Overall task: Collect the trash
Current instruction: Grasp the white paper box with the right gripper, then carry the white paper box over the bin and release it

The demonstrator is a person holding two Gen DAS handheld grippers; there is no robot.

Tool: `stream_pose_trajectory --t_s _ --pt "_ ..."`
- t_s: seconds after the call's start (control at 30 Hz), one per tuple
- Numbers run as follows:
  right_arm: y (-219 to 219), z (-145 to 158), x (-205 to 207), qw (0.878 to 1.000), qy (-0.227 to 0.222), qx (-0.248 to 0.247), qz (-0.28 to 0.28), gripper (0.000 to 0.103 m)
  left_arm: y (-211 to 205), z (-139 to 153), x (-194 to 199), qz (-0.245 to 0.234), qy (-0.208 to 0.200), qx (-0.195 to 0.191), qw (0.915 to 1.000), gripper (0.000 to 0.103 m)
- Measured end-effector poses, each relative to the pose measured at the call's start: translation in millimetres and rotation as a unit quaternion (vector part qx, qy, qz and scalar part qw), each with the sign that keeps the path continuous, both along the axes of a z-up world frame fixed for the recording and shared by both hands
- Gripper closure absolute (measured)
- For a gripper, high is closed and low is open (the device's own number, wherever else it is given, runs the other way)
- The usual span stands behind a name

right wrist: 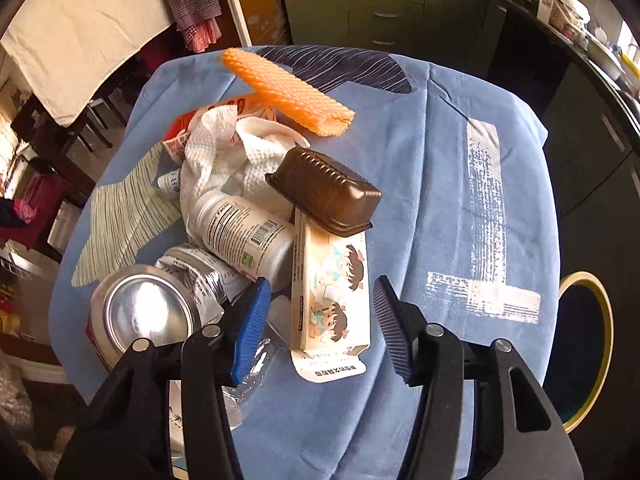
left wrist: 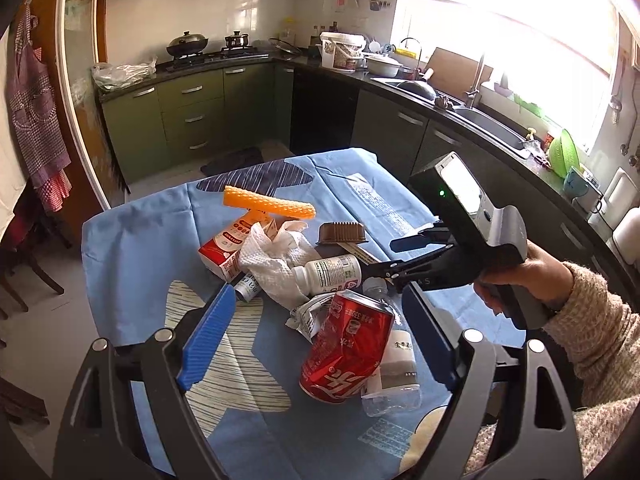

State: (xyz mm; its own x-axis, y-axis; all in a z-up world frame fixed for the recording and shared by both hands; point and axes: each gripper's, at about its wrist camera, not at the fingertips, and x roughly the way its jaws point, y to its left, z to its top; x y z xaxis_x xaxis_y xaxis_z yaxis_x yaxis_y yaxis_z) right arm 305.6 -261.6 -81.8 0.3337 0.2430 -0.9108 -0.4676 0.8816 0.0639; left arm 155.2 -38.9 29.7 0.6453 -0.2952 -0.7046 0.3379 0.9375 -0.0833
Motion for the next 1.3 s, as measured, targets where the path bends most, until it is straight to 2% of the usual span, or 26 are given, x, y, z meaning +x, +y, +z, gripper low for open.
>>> stream_pose_trajectory --t_s 0.2,0.27,0.3,0.33,0.37,0.53,0.73,0.9,1.0,1.13,1.2,1.3 --pt "16 -12 -12 0.997 -0.036 -0.059 0.02 0.057 -1 -1 -1 -0.001 0.001 0.001 1.0 0.022" --pt "17 -14 -13 0.997 -0.041 -0.06 0.024 0.064 -1 -1 -1 -0.002 0.001 0.001 1.0 0.022" --pt "16 -13 -13 0.997 -0.04 -0.059 0.024 0.074 -1 -1 -1 -0.001 0.001 0.002 1.0 0.022" --pt "15 -12 -12 0.997 -0.043 -0.062 0.021 0.08 -1 -2 -1 -0.001 0.001 0.002 1.0 0.022" --pt "13 -11 -12 0.997 -0.047 -0.065 0.018 0.08 -1 -2 -1 -0.001 0.002 0.001 1.0 0.022" --pt "-2 0 -12 0.997 -0.057 -0.056 0.006 0.089 -1 -2 -1 -0.002 0.001 0.001 1.0 0.022" --pt "-20 17 -31 0.998 -0.047 -0.027 0.015 0.089 -2 -6 -1 -0.004 0.005 0.003 1.0 0.021" --pt "-57 42 -51 0.999 -0.042 0.029 -0.001 0.089 -3 -8 -1 -0.006 0.007 0.004 0.9999 0.021" --pt "-102 63 -56 0.996 -0.064 0.042 -0.046 0.089 -5 -10 1 -0.008 0.01 0.005 0.9999 0.021" --pt "-193 75 -40 0.982 -0.086 0.03 -0.167 0.089 -10 -13 0 -0.018 0.011 0.005 0.9998 0.021" --pt "-235 65 -27 0.973 -0.072 0.017 -0.219 0.089 -13 -14 0 -0.022 0.011 0.006 0.9997 0.021" --pt "-286 34 -5 0.959 -0.04 0.004 -0.281 0.089 -18 -17 0 -0.03 0.014 0.008 0.9994 0.021"
